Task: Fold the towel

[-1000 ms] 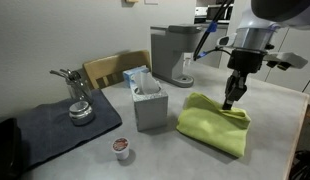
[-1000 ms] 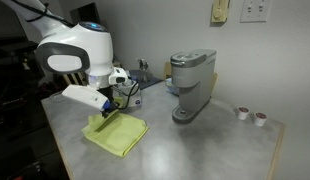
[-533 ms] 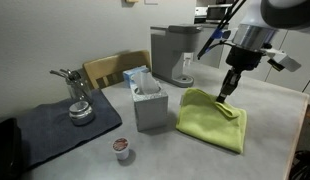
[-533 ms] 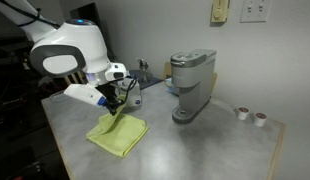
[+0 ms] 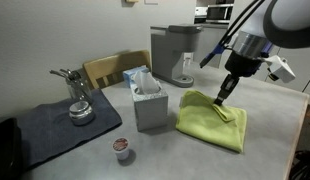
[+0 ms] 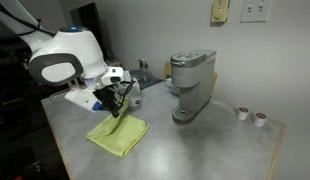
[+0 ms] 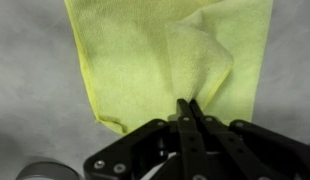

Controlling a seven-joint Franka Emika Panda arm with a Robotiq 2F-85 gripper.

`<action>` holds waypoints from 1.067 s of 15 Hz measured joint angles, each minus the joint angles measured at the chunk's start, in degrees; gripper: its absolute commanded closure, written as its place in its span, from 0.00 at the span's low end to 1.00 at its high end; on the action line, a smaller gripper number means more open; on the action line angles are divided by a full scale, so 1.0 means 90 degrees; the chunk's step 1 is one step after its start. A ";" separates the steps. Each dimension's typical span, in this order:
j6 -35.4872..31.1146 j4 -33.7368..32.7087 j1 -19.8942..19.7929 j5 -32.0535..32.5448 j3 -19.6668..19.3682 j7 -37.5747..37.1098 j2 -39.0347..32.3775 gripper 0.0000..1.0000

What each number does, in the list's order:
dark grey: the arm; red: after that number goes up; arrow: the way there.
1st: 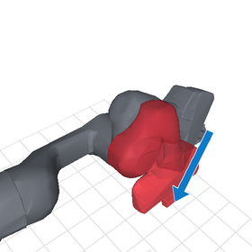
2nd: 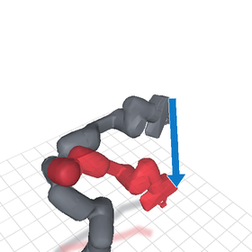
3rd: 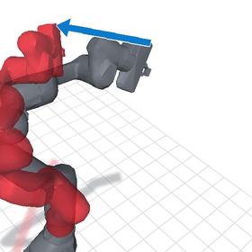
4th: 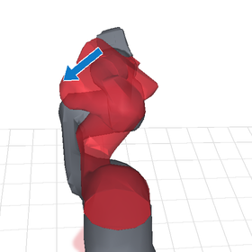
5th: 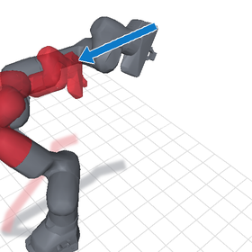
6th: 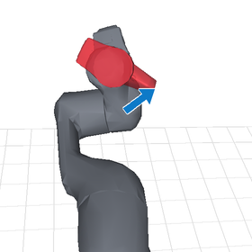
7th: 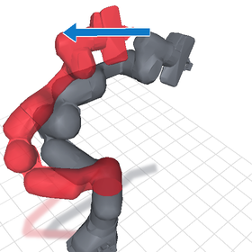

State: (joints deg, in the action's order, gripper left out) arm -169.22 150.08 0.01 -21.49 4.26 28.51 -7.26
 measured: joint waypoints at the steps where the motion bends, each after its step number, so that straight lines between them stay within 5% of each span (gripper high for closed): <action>1: -0.0077 0.0029 0.0003 0.0096 -0.0063 -0.0105 -0.0049 0.99; 8: -0.0275 0.0138 0.0015 0.0701 -0.0620 -0.0629 -0.0242 0.99; 10: -0.0276 0.0137 0.0014 0.0704 -0.0705 -0.0630 -0.0242 0.71; 16: -0.0297 0.0133 -0.0002 0.0523 -0.0735 -0.0630 -0.0191 0.30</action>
State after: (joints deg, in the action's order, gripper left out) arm -171.90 151.28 -0.01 -16.78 -2.36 22.84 -8.98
